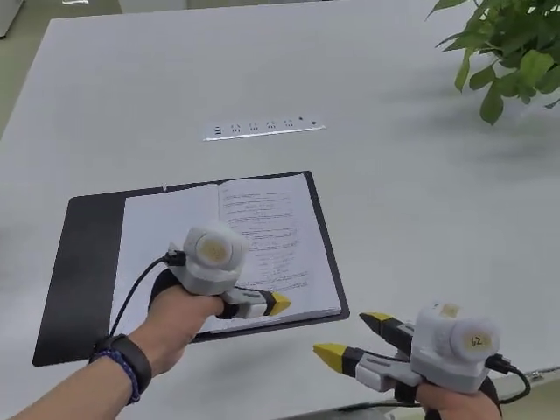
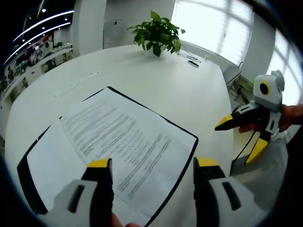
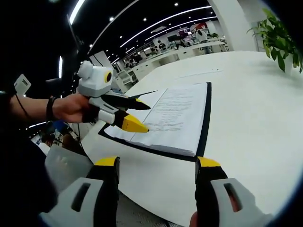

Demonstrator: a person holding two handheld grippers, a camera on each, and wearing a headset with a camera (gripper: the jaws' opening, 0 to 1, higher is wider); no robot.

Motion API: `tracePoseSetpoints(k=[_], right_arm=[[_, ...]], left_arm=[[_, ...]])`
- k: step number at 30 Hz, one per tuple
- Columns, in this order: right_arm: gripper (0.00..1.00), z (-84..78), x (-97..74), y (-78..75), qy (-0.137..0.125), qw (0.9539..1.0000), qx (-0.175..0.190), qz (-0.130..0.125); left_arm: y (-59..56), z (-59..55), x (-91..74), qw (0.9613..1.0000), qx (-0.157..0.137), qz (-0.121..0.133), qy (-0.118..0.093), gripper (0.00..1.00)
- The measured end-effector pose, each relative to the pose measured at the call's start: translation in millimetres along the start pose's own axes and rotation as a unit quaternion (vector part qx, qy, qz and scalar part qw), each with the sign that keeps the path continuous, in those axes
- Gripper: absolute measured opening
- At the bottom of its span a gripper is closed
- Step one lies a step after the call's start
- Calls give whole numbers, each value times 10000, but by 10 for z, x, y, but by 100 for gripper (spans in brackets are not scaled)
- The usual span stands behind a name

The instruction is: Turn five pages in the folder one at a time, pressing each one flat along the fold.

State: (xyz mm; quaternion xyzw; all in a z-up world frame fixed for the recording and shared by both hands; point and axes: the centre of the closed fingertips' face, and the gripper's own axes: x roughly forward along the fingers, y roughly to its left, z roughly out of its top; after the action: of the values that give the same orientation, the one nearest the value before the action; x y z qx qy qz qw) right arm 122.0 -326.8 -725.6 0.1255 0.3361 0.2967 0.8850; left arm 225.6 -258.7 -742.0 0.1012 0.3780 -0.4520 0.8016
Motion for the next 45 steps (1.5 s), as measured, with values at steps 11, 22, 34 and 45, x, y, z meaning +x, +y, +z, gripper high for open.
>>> tracePoseSetpoints(k=[11,22,34,45], right_arm=[[64,41,100,61,140,9994,-295,145],[63,-75,63,38,227,9994,-190,151],[58,-74,48,-69,215,9996,-153,75],[53,314,204,-273,-312,9994,123,43]], left_arm=[[-144,48,476,10000,43,-30,24,70],[-200,23,662,9990,407,154,60,72],[-83,6,632,9970,703,324,38,58],[-8,17,606,9977,617,260,-50,48]])
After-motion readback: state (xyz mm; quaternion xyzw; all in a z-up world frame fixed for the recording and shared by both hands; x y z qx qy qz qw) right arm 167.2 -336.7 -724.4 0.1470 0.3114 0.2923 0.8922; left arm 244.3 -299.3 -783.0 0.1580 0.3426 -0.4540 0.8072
